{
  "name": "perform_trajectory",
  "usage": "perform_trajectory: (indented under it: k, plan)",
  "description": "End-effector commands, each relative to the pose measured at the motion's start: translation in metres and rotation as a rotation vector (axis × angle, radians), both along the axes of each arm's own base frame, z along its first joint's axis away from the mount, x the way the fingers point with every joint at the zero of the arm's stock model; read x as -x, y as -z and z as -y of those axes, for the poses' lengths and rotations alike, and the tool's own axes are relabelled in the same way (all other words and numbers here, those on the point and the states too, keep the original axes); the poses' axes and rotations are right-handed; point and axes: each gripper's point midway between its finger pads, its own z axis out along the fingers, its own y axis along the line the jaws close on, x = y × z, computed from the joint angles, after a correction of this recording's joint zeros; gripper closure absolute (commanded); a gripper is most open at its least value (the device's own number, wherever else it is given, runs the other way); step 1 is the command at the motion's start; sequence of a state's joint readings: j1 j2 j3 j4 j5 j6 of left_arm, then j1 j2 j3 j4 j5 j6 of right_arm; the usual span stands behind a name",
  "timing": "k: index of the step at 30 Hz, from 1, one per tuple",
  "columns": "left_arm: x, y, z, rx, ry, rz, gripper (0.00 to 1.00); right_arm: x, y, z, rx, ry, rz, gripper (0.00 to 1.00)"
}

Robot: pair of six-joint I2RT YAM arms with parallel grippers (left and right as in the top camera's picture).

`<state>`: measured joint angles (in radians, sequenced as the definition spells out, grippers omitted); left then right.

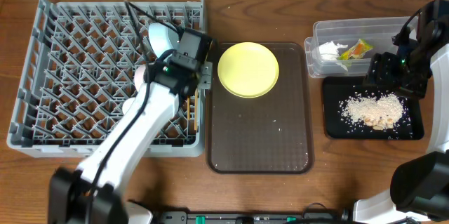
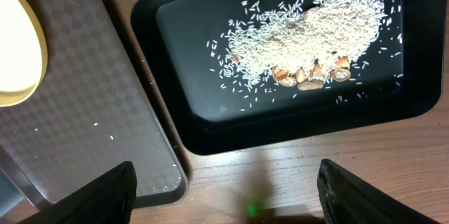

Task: Sort waste into correct bins and load items into the dishwasher rack
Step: 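Carry the second chopstick into the dish rack and release, then grasp the yellow plate rim with the left gripper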

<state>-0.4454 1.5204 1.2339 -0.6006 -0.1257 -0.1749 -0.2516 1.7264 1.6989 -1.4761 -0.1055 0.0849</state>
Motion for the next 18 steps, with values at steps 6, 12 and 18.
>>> perform_trajectory:
  k: [6, 12, 18]
  plan:
    - [0.016, -0.004, 0.083, 0.013, 0.332, 0.055, 0.29, 0.002, -0.008, -0.001, 0.000, -0.010, 0.029, 0.20]
    - [0.017, 0.030, 0.129, -0.060, 0.511, 0.064, 0.28, 0.002, -0.008, -0.001, 0.000, -0.010, 0.029, 0.20]
    - [0.016, 0.082, 0.153, -0.094, 0.563, 0.009, 0.27, 0.002, -0.008, -0.001, 0.000, -0.010, 0.029, 0.20]
